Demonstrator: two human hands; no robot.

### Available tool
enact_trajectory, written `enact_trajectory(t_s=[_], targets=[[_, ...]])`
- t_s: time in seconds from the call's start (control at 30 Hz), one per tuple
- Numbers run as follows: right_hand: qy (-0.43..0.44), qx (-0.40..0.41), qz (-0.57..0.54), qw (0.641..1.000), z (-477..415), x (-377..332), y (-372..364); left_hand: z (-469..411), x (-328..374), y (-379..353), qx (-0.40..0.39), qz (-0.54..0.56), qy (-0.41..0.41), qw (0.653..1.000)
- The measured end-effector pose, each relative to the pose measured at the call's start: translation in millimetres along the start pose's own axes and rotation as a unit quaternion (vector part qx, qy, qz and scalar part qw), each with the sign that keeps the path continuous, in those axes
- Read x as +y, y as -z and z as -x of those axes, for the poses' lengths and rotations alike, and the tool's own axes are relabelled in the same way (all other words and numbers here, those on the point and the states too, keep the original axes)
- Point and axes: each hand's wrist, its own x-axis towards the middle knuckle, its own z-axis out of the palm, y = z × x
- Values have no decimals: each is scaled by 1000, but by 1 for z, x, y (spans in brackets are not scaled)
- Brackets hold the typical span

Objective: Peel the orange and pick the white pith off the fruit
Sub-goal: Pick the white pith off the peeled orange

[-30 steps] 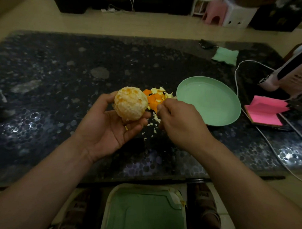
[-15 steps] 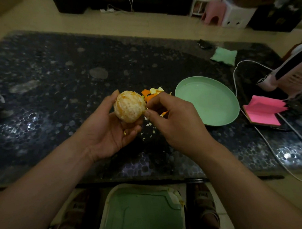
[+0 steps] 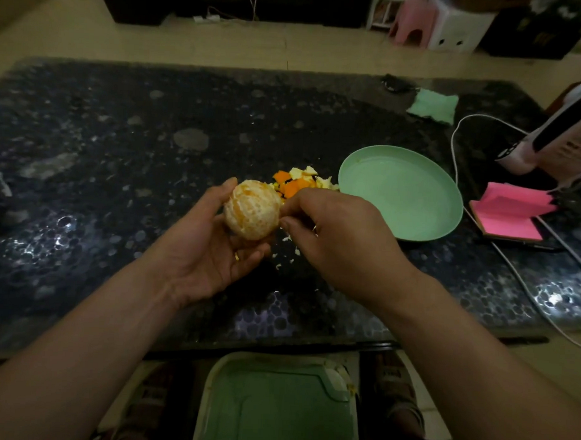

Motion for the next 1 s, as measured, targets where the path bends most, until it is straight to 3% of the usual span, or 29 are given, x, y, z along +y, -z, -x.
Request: enact_trajectory(t_s=[0.4,0.5,0.63,0.73,1.0], targets=[[7,57,19,998,2,-7,-3,2,1,-1,-20,-32,-3,999],[-34,34,-43,998,2,-7,-2,3,2,0,-22,-34,0,999],[-95,-10,-206,974,1,-4,4,4,4,2,-29,-23,7,999],[-102,-34,-249,962,0,-1,8,5,7,7,-42,-12,13,999],[-75,-61,-157,983,3,-1,8,3,7,8,-30,-21,6,999]])
